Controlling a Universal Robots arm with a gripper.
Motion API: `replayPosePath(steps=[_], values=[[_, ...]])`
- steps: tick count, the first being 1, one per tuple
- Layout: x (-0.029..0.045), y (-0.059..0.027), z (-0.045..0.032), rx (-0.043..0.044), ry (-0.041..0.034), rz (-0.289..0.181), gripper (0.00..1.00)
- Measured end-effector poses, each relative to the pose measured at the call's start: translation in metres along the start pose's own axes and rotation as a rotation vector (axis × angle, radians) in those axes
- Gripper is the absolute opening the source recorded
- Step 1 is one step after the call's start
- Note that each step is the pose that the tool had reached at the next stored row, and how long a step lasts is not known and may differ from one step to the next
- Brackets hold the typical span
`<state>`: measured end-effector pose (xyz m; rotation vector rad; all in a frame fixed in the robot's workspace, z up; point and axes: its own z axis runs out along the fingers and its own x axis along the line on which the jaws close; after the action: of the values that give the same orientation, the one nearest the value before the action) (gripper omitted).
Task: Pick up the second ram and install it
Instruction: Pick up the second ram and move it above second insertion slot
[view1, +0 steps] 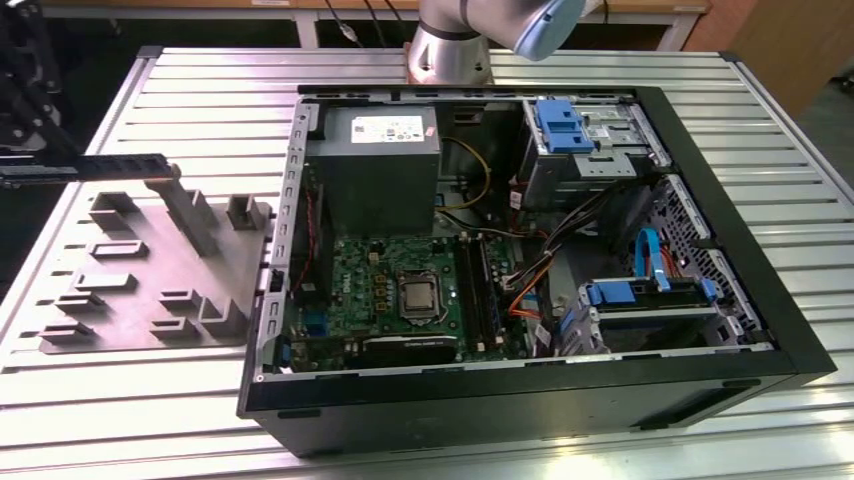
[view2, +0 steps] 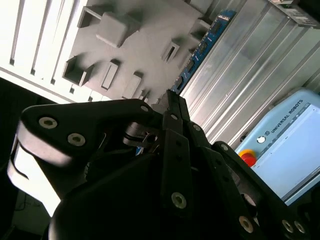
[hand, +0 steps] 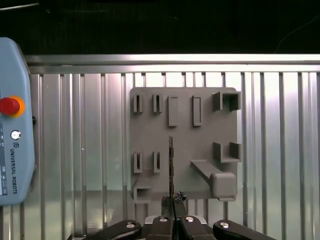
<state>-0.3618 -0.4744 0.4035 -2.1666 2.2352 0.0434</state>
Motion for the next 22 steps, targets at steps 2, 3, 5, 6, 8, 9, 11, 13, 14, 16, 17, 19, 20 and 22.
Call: replayPosePath(steps=[2, 3, 5, 6, 8, 9, 11, 13, 14, 16, 17, 19, 20, 22], values=[[-0.0002, -0.0075, 0.0000, -0.0004, 0.0000, 0.000, 0.11], [-0.0003, -0.0111, 0.0001, -0.0004, 0.0000, 0.000, 0.11], [-0.0006, -0.0181, 0.0001, -0.0007, 0.0000, 0.000, 0.11], [-0.0007, -0.0219, 0.0000, -0.0009, 0.0001, 0.000, 0.11], [-0.0009, -0.0293, 0.0001, -0.0011, 0.0001, 0.000, 0.11], [-0.0010, -0.0331, 0.0001, -0.0012, 0.0000, 0.000, 0.11], [-0.0013, -0.0411, 0.0001, -0.0016, 0.0001, 0.000, 0.11], [-0.0016, -0.0496, 0.0002, -0.0019, 0.0000, 0.000, 0.11], [-0.0017, -0.0541, 0.0002, -0.0022, 0.0002, 0.000, 0.11], [-0.0019, -0.0627, 0.0002, -0.0027, 0.0002, 0.000, 0.11], [-0.0021, -0.0669, 0.0003, -0.0028, 0.0001, 0.000, 0.11], [-0.0024, -0.0758, 0.0003, -0.0032, 0.0001, 0.000, 0.11], [-0.0025, -0.0803, 0.0002, -0.0036, 0.0002, 0.000, 0.11], [-0.0028, -0.0894, 0.0004, -0.0040, 0.0001, 0.000, 0.11]])
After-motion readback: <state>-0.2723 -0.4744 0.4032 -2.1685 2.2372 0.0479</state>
